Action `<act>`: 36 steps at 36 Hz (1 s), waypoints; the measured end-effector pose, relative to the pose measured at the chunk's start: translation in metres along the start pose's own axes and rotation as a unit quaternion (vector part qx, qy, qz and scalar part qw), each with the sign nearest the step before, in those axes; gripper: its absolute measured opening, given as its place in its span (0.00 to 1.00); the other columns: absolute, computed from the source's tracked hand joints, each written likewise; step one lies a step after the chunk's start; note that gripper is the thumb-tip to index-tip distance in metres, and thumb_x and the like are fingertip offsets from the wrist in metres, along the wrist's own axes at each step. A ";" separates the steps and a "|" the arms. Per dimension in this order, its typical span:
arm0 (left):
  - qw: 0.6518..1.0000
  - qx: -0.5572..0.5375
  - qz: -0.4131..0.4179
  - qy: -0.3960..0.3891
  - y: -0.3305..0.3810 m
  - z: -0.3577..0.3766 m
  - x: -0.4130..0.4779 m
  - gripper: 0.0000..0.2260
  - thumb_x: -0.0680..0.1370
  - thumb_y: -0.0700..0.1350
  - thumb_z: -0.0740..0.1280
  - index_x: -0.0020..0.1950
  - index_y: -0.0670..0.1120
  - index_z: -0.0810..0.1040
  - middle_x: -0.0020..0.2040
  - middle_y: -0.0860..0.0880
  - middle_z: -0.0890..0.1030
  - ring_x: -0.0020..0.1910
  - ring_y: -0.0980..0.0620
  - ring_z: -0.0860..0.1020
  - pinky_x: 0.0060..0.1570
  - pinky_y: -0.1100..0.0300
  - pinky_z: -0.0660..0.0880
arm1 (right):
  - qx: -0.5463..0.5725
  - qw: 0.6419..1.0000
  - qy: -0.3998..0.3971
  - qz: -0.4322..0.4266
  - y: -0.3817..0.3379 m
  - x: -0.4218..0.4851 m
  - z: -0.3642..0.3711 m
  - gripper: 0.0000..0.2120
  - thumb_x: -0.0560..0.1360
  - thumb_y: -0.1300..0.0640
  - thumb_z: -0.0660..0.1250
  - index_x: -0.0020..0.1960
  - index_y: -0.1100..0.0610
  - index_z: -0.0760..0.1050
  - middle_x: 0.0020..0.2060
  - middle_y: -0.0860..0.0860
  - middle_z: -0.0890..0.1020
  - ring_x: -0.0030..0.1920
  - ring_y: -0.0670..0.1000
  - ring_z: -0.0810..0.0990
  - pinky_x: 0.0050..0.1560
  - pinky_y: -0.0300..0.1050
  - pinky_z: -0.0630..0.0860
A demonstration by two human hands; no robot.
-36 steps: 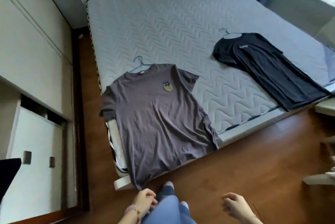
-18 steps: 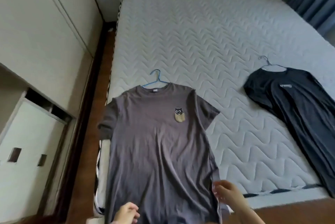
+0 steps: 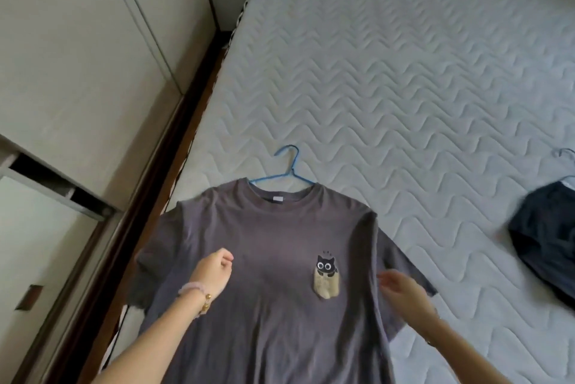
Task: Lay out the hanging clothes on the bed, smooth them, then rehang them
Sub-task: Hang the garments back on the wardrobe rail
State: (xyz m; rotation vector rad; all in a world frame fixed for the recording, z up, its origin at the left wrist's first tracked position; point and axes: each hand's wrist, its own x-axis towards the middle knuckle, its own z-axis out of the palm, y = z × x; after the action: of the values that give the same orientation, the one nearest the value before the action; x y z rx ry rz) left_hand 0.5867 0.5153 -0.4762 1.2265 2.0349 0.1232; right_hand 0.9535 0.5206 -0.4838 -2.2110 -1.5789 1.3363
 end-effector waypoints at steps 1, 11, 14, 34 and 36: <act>1.000 0.013 0.010 0.013 0.004 -0.002 0.019 0.10 0.79 0.40 0.60 0.57 0.45 0.76 0.57 0.47 0.80 0.56 0.48 0.78 0.57 0.56 0.74 | -0.010 1.000 0.012 -0.015 -0.001 0.021 -0.005 0.09 0.74 0.58 0.66 0.53 0.51 0.77 0.46 0.48 0.82 0.51 0.53 0.81 0.52 0.45 0.74; 0.980 0.149 0.046 0.120 0.024 -0.013 0.165 0.21 0.80 0.41 0.57 0.73 0.40 0.63 0.74 0.42 0.65 0.72 0.42 0.64 0.71 0.50 0.62 | -0.085 0.981 0.172 -0.033 0.034 0.124 -0.053 0.17 0.74 0.65 0.64 0.62 0.59 0.75 0.58 0.57 0.78 0.54 0.59 0.79 0.54 0.51 0.73; 0.979 0.157 0.048 0.123 0.025 -0.008 0.191 0.23 0.80 0.41 0.56 0.76 0.41 0.59 0.76 0.42 0.61 0.73 0.41 0.61 0.73 0.49 0.60 | -0.116 0.974 0.191 -0.027 0.053 0.126 -0.058 0.20 0.74 0.66 0.65 0.65 0.60 0.72 0.61 0.60 0.77 0.56 0.62 0.78 0.55 0.53 0.73; 0.985 0.102 0.071 0.118 0.004 -0.027 0.152 0.07 0.78 0.50 0.65 0.42 0.49 0.73 0.43 0.41 0.80 0.43 0.41 0.77 0.41 0.52 0.71 | -0.184 0.975 0.121 -0.007 0.089 0.099 -0.039 0.24 0.81 0.55 0.55 0.76 0.53 0.55 0.76 0.50 0.56 0.75 0.55 0.57 0.73 0.52 0.57; 0.988 0.043 0.059 0.134 0.004 -0.032 0.128 0.09 0.75 0.55 0.66 0.39 0.52 0.72 0.38 0.46 0.80 0.40 0.41 0.78 0.41 0.50 0.75 | -0.173 0.978 0.116 -0.005 0.086 0.089 -0.043 0.24 0.80 0.56 0.56 0.75 0.54 0.58 0.75 0.51 0.60 0.74 0.55 0.60 0.72 0.50 0.60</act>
State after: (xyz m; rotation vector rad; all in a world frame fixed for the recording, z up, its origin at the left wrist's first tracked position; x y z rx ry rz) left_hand 0.5349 0.6281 -0.5214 1.4516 2.2151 0.2730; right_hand 1.0505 0.5697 -0.5562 -2.4364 -1.8397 0.8085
